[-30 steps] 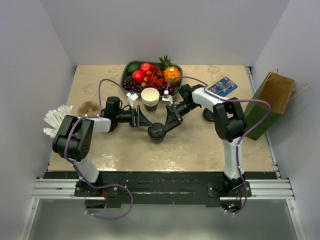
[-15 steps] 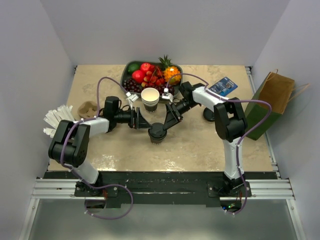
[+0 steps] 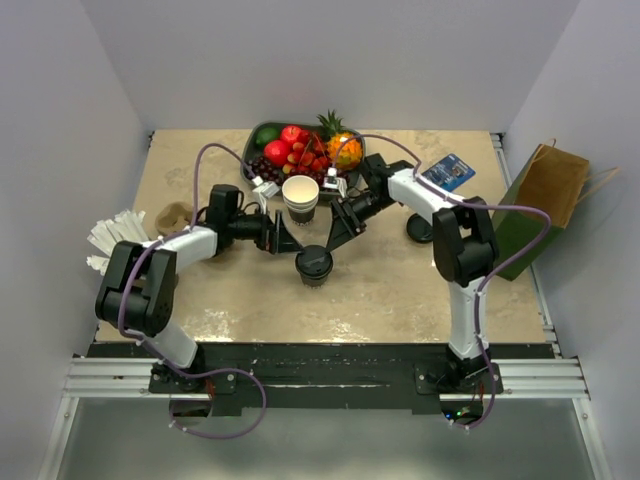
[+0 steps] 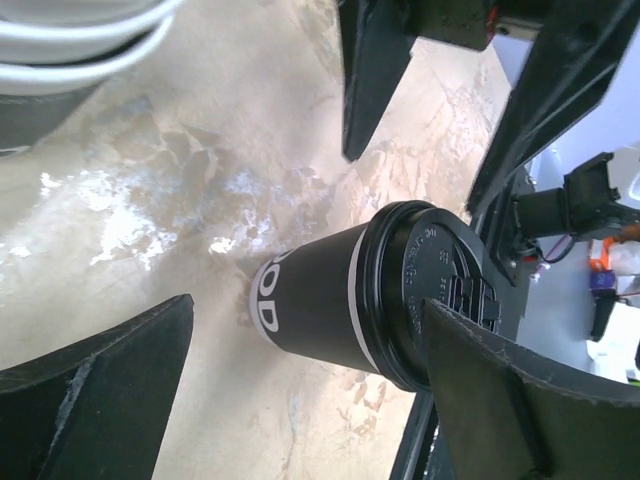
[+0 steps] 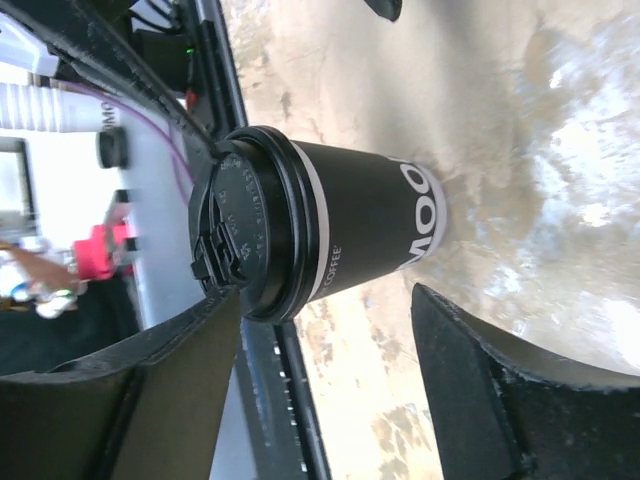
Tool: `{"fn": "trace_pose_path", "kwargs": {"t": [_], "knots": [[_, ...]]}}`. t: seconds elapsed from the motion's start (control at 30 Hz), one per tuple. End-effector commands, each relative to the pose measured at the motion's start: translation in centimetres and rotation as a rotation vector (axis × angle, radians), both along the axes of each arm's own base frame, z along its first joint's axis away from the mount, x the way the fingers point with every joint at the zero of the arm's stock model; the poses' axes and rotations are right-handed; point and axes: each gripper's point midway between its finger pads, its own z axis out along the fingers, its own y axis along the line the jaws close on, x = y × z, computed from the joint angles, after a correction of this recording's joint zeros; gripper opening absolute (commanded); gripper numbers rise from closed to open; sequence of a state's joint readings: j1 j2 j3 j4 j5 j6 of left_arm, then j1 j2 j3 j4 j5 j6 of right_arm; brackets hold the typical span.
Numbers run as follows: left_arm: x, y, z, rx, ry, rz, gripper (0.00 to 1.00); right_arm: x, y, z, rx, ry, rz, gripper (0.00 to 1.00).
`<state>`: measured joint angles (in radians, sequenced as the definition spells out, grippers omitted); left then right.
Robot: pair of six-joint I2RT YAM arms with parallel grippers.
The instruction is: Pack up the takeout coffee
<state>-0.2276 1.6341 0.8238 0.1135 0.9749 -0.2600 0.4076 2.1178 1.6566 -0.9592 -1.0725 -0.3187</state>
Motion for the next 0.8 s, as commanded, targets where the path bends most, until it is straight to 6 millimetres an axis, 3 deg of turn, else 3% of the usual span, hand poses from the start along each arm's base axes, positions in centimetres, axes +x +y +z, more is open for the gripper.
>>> {"fn": "trace_pose_path", "kwargs": {"t": [0.0,0.03,0.17,0.3,0.33,0.37,0.4,0.43,0.47,0.5,0.53,0.57,0.63,0.7,0.77], "knots": [[1.8,1.3,2.4,0.044,-0.137,0.017,1.00,3.0,-0.5,4.1,0.037,-0.216,-0.035,0.74],[2.3,1.6,2.9,0.046,-0.161,0.022,1.00,3.4,-0.6,4.4,0.036,-0.221,-0.047,0.85],[3.3,1.8,5.6,0.061,-0.260,0.002,1.00,5.7,-2.2,6.8,0.025,-0.325,-0.105,0.99],[4.0,2.0,8.3,0.099,-0.357,-0.045,0.99,8.4,-4.7,10.3,-0.040,-0.535,-0.199,0.99],[4.7,2.0,9.9,0.115,-0.431,-0.063,0.98,8.7,-5.2,10.8,-0.058,-0.569,-0.224,0.99],[4.6,2.4,9.7,0.148,-0.409,-0.059,0.98,9.5,-5.7,11.7,-0.063,-0.634,-0.253,0.99],[5.2,2.7,11.0,0.173,-0.446,-0.050,0.97,9.5,-6.4,13.3,-0.081,-0.704,-0.282,0.99],[6.2,3.8,10.7,0.265,-0.480,-0.017,0.97,9.4,-6.8,13.2,-0.100,-0.722,-0.296,0.99],[5.9,4.8,10.0,0.333,-0.435,-0.004,0.97,9.8,-7.0,13.8,-0.098,-0.763,-0.316,0.99],[6.6,5.7,11.0,0.392,-0.464,0.020,0.96,9.9,-7.7,15.0,-0.121,-0.808,-0.359,0.99],[7.3,7.7,10.7,0.496,-0.482,0.054,0.96,9.9,-8.1,15.0,-0.140,-0.805,-0.386,0.99],[6.7,8.8,10.3,0.546,-0.444,0.052,0.95,9.8,-8.4,15.3,-0.157,-0.810,-0.401,0.99],[7.1,10.7,11.5,0.635,-0.496,0.074,0.93,10.2,-9.8,16.9,-0.213,-0.852,-0.458,0.99],[6.7,11.1,12.6,0.659,-0.537,0.063,0.93,10.3,-11.2,18.3,-0.259,-0.896,-0.524,0.99],[6.7,10.9,13.2,0.657,-0.594,0.029,0.92,10.6,-14.2,20.6,-0.341,-0.961,-0.652,0.99]]}}
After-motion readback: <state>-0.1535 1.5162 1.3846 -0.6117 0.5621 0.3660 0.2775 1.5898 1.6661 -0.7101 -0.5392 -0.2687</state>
